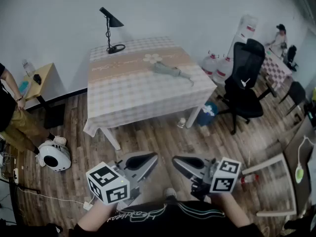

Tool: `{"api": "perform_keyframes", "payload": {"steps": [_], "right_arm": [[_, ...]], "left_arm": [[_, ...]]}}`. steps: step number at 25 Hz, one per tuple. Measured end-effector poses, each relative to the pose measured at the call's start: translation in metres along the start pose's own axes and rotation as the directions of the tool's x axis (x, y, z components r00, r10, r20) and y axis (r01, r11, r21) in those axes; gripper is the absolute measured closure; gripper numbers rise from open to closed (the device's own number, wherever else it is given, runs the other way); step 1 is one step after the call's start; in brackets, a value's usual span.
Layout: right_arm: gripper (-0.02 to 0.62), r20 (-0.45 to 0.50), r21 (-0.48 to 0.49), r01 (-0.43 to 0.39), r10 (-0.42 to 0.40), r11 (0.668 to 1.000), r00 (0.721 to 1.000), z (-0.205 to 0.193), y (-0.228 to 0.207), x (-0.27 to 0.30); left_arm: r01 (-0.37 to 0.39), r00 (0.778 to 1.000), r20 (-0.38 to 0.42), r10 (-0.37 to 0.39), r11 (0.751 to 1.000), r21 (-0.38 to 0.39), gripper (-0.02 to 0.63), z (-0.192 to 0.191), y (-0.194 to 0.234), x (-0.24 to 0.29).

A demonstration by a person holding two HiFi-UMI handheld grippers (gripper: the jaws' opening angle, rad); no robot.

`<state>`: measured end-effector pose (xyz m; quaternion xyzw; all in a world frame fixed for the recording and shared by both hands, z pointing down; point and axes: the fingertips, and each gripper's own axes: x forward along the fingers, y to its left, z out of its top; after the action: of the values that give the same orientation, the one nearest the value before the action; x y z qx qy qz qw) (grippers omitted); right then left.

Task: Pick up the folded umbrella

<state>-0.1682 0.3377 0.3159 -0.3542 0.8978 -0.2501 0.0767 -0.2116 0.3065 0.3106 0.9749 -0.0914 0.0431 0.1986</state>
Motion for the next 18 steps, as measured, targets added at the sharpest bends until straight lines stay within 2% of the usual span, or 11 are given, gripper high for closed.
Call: {"api": "perform_keyframes", "payload": {"steps": [8,18], "right_arm": [[0.584,-0.004,0.003,-0.01,0.01,1.0,1.0,0.006,-0.004,-0.004],[0.584,0.018,0.034,-0.02,0.019,0.999,1.0,0.02,-0.035,-0.02]], "left_arm": [[-0.006,1.0,-0.01,0.006,1.0,-0.008,0.609,0.001,-0.003,0.007],[-0.02,0.999,-0.034,0.019,0.999,-0.025,0.609,0.003,0.002,0.042]]}}
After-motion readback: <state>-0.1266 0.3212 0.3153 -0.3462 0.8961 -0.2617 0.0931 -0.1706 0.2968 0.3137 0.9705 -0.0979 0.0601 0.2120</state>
